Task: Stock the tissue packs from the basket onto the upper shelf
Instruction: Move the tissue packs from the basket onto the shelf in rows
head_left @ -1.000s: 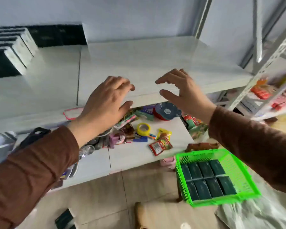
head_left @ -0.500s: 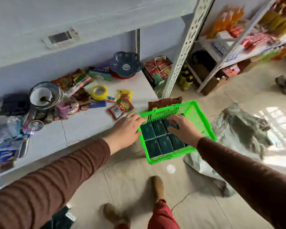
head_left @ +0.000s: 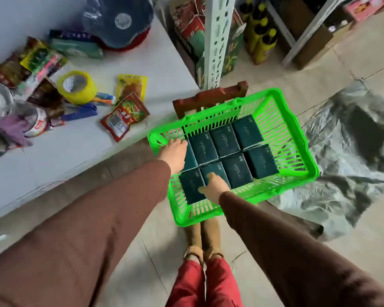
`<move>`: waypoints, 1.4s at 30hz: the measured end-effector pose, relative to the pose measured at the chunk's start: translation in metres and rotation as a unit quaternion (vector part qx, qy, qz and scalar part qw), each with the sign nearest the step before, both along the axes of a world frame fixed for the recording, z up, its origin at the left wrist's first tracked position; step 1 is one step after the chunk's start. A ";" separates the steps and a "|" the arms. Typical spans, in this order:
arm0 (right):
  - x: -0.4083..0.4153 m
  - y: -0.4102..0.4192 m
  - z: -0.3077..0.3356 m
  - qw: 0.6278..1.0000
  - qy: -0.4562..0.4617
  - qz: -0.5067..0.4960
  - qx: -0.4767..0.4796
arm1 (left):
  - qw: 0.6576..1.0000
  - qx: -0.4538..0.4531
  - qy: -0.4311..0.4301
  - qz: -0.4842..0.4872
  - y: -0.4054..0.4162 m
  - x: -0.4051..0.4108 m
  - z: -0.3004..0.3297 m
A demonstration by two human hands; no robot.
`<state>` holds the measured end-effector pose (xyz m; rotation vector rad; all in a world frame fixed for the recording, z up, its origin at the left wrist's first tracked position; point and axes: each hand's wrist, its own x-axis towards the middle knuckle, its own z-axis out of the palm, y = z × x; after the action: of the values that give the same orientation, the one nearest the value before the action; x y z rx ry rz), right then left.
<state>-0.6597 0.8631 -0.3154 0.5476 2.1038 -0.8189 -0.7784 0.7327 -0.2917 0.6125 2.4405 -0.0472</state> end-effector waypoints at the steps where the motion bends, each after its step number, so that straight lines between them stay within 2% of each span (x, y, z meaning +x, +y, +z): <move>1: 0.002 -0.006 -0.015 1.000 -0.017 -0.004 -0.001 | 1.000 -0.011 -0.001 0.002 0.002 -0.004 -0.017; 6: 0.006 -0.027 -0.071 0.996 -0.067 -0.044 0.025 | 0.997 -0.077 0.006 0.023 0.003 -0.015 -0.087; 11: 0.005 -0.044 -0.097 0.993 -0.073 -0.073 0.057 | 0.991 -0.123 0.060 0.010 0.000 -0.011 -0.131; 14: 0.012 -0.044 -0.108 0.992 -0.094 -0.052 0.060 | 0.989 -0.136 0.062 -0.014 0.002 -0.008 -0.136; 18: 0.017 -0.025 -0.116 0.991 -0.115 -0.016 0.060 | 0.993 -0.117 0.013 -0.010 0.003 -0.015 -0.135; 23: 0.021 -0.005 -0.084 0.994 -0.100 0.012 0.044 | 0.994 -0.110 -0.015 0.009 0.003 -0.012 -0.110; 28: 0.015 0.032 -0.006 0.999 0.001 -0.022 -0.028 | 0.998 -0.002 0.038 0.050 -0.014 0.001 -0.024; 33: -0.020 0.050 0.131 0.986 0.119 0.037 -0.114 | 0.968 0.133 0.063 0.204 -0.076 0.006 0.122; 37: -0.059 0.028 0.263 0.954 0.201 0.119 -0.190 | 0.936 0.176 0.095 0.289 -0.148 0.025 0.245; 42: -0.101 -0.046 0.426 0.894 0.275 0.177 -0.306 | 0.878 0.240 0.176 0.376 -0.254 0.068 0.394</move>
<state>-0.7607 0.8171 0.1110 -0.4474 2.1545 -1.4484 -0.7104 0.4787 0.1022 -0.2209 2.8938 0.8495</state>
